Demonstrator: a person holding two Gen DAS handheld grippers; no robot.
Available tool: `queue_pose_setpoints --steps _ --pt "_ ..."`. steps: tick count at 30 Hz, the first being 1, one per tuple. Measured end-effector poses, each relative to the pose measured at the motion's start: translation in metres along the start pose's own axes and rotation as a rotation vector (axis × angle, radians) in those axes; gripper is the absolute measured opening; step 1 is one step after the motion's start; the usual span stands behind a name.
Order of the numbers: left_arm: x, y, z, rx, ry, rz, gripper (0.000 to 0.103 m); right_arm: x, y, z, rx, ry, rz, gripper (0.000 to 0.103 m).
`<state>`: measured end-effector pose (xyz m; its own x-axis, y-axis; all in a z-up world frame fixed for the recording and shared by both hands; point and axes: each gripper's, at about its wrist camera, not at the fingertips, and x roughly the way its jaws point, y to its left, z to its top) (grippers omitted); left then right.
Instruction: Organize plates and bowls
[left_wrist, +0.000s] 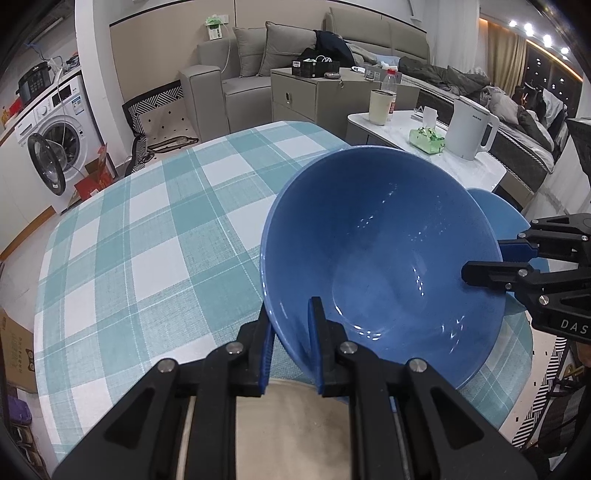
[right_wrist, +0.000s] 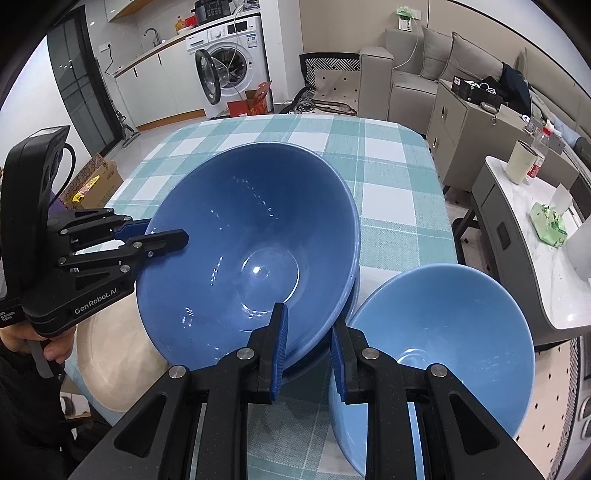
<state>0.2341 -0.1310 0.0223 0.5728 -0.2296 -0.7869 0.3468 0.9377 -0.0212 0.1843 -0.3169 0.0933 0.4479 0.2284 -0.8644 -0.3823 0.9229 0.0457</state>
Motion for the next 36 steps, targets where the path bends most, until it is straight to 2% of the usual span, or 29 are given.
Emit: queue_pose_setpoints --steps 18,27,28,29,36 --pt "0.001 -0.004 -0.003 0.049 0.012 0.049 0.016 0.004 0.004 0.002 -0.022 0.039 -0.009 0.025" --pt "0.002 -0.004 -0.004 0.058 0.017 0.057 0.019 0.004 0.020 -0.003 -0.105 0.033 -0.065 0.038" --pt "0.003 -0.005 -0.004 0.059 0.017 0.057 0.019 0.003 0.021 -0.003 -0.117 0.028 -0.074 0.043" --pt "0.003 -0.006 -0.005 0.063 0.017 0.062 0.020 0.003 0.023 -0.005 -0.131 0.022 -0.084 0.047" --pt "0.002 -0.011 -0.006 0.085 0.005 0.074 0.022 0.002 0.032 -0.010 -0.213 0.004 -0.194 0.054"
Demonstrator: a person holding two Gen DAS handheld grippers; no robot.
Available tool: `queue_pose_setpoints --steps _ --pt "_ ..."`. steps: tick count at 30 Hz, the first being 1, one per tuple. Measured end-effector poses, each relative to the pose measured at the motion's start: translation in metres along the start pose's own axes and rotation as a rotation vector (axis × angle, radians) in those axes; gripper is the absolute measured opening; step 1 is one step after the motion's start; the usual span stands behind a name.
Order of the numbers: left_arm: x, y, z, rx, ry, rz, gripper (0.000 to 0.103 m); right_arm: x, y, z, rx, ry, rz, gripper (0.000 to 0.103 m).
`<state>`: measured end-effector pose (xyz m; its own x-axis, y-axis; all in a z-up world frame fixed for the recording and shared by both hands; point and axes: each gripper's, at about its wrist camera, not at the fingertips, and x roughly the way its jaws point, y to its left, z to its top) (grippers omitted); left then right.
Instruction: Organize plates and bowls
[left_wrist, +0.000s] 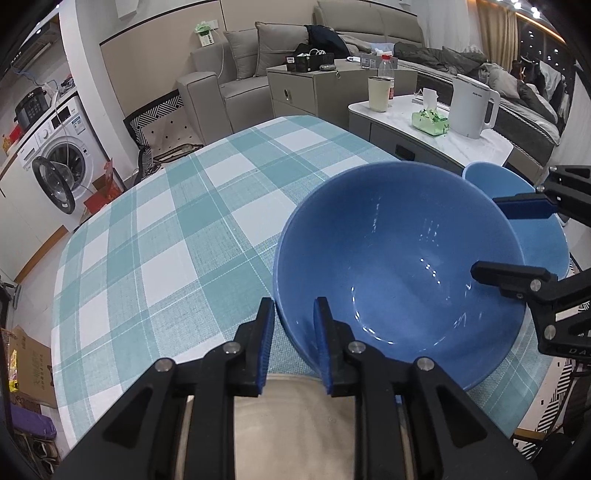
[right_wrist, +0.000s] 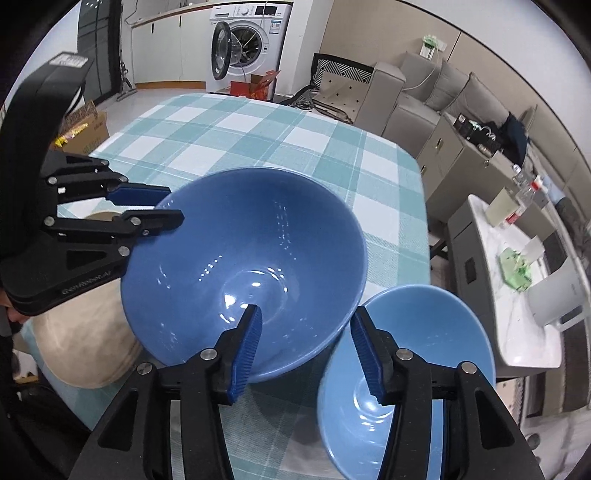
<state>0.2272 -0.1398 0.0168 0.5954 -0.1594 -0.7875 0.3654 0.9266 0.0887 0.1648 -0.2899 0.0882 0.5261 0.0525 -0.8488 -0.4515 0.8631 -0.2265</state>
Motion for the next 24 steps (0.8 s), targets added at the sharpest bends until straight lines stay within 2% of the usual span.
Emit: queue_pose_setpoints --steps 2,4,6,12,15,16,17,19,24 --pt "-0.002 0.000 0.001 0.002 -0.010 0.006 0.037 -0.002 0.001 0.000 -0.020 -0.015 -0.011 0.063" --pt "-0.007 0.000 0.001 0.003 -0.033 0.013 0.049 -0.006 0.003 -0.001 -0.034 -0.029 -0.010 0.069" --pt "-0.010 0.001 0.002 0.002 -0.051 0.016 0.049 -0.008 0.003 -0.001 -0.045 -0.043 -0.018 0.075" --pt "-0.023 0.000 0.003 0.004 -0.087 -0.051 0.051 -0.016 -0.004 -0.004 -0.015 -0.097 -0.033 0.086" --pt "-0.027 -0.005 0.005 0.008 -0.092 -0.068 0.060 -0.024 -0.015 -0.006 0.048 -0.133 -0.025 0.093" --pt "-0.029 -0.007 0.005 0.008 -0.097 -0.071 0.070 -0.028 -0.019 -0.007 0.072 -0.146 -0.024 0.096" --pt "-0.031 -0.008 0.006 0.007 -0.107 -0.074 0.086 -0.032 -0.024 -0.009 0.098 -0.165 -0.024 0.098" --pt "-0.037 -0.012 0.007 0.006 -0.141 -0.074 0.098 -0.042 -0.032 -0.012 0.140 -0.191 -0.022 0.100" --pt "-0.046 -0.017 0.012 0.005 -0.165 -0.119 0.099 -0.060 -0.046 -0.022 0.228 -0.239 0.000 0.102"
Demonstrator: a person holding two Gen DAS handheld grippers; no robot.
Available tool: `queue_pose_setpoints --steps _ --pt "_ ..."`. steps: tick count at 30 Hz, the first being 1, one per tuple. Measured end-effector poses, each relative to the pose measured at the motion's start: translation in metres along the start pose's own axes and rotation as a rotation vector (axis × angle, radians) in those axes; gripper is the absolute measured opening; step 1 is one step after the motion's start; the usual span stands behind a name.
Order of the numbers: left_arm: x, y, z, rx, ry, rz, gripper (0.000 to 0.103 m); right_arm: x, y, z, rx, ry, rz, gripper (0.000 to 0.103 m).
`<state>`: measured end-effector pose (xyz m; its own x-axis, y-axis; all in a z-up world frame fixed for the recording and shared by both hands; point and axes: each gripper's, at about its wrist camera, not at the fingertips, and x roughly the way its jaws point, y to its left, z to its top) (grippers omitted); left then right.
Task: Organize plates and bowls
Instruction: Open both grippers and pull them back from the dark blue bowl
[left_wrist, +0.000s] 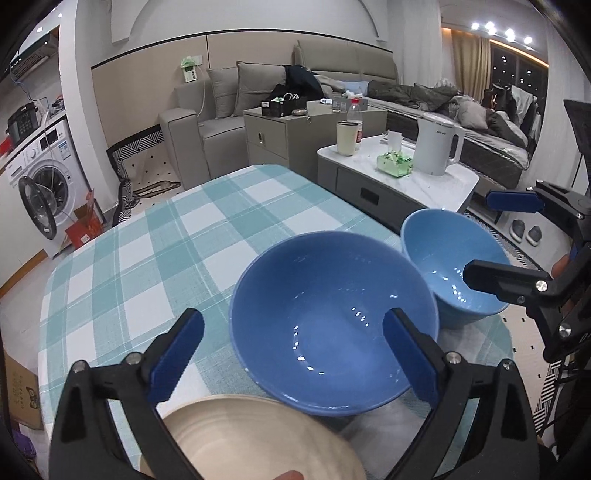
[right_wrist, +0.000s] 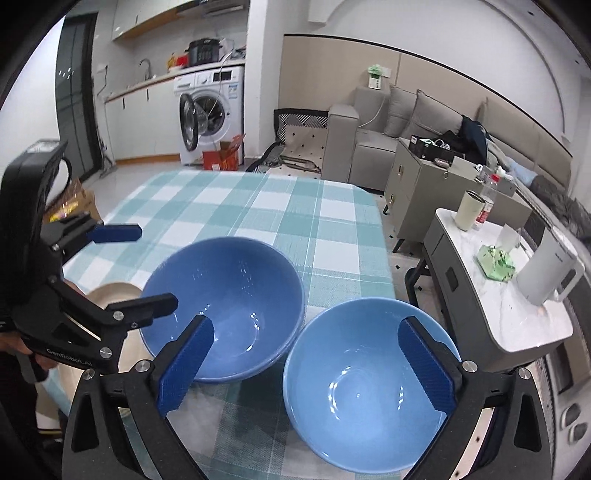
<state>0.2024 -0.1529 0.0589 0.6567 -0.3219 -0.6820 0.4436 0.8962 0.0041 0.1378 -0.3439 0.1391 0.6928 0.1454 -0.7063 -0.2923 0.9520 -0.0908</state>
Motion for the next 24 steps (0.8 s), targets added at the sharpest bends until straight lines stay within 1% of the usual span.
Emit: queue_pose_setpoints --steps 1,6,8,11,15,21,24 --pt "-0.001 -0.002 0.001 -0.001 -0.003 -0.003 0.103 -0.004 -0.003 -0.001 0.019 -0.010 0.003 0.102" --pt "-0.006 -0.005 0.007 -0.019 -0.016 -0.027 0.103 -0.019 -0.019 -0.008 0.113 -0.041 0.010 0.102" --pt "-0.006 -0.003 0.008 -0.032 -0.016 -0.037 0.103 -0.024 -0.024 -0.014 0.137 -0.041 -0.015 0.102" --pt "-0.005 -0.003 0.009 -0.048 -0.015 -0.033 0.103 -0.025 -0.035 -0.024 0.161 -0.030 -0.057 0.102" --pt "-0.001 -0.004 0.011 -0.067 -0.005 -0.035 0.103 -0.025 -0.051 -0.038 0.202 -0.016 -0.070 0.102" --pt "0.005 -0.012 0.016 -0.056 0.003 -0.036 0.103 -0.023 -0.065 -0.050 0.214 0.005 -0.101 0.102" --pt "0.008 -0.020 0.018 -0.044 0.009 -0.042 0.103 -0.029 -0.071 -0.052 0.224 -0.007 -0.113 0.102"
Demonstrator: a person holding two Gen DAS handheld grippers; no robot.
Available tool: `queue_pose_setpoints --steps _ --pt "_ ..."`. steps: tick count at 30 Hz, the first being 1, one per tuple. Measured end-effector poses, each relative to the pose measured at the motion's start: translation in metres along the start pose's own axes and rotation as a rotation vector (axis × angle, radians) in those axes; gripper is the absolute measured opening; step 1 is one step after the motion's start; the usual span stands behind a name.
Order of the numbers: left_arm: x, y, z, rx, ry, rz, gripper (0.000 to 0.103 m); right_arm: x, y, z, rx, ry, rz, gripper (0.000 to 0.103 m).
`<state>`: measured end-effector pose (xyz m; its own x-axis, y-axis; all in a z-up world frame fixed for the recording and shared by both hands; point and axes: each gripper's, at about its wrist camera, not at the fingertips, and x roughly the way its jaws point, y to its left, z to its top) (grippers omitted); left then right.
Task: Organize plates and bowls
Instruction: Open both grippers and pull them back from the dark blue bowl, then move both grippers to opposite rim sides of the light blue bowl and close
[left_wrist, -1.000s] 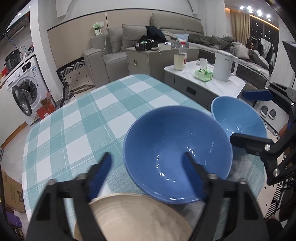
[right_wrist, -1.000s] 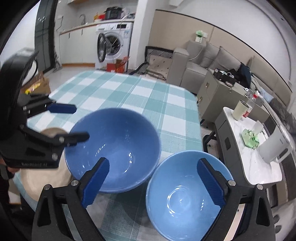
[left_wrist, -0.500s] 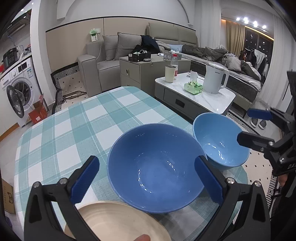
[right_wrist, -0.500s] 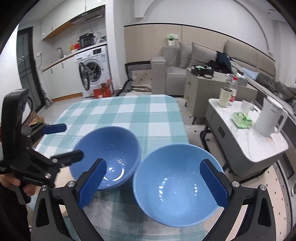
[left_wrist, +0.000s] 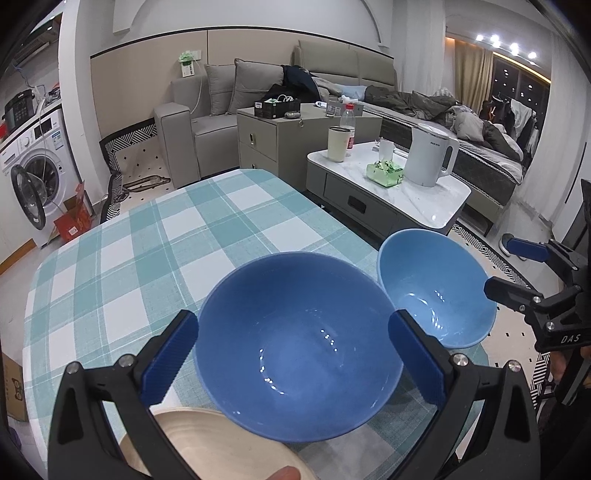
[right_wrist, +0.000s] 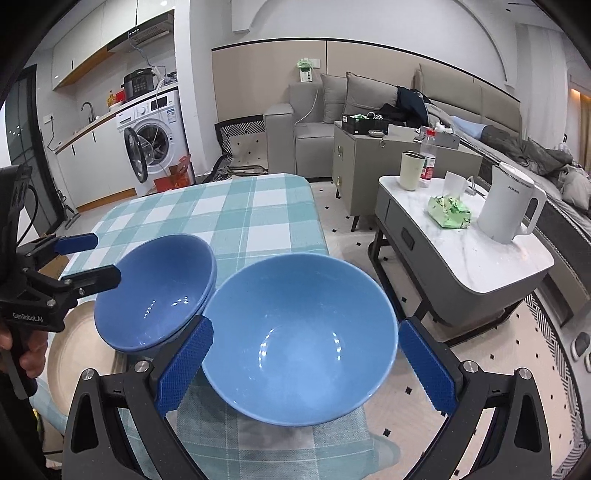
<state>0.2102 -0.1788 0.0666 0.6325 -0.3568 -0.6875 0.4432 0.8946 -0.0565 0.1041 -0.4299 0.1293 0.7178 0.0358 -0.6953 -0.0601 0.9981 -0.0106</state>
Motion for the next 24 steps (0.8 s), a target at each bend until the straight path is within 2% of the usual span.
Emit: queue_pose_setpoints --steps 16,24 --pt "0.031 -0.044 0.014 0.085 0.061 -0.043 0.103 0.010 -0.036 -0.005 0.081 0.035 -0.040 0.102" --pt "0.043 -0.064 0.027 0.144 0.058 -0.049 0.102 0.021 -0.046 -0.009 0.101 0.063 -0.036 0.102"
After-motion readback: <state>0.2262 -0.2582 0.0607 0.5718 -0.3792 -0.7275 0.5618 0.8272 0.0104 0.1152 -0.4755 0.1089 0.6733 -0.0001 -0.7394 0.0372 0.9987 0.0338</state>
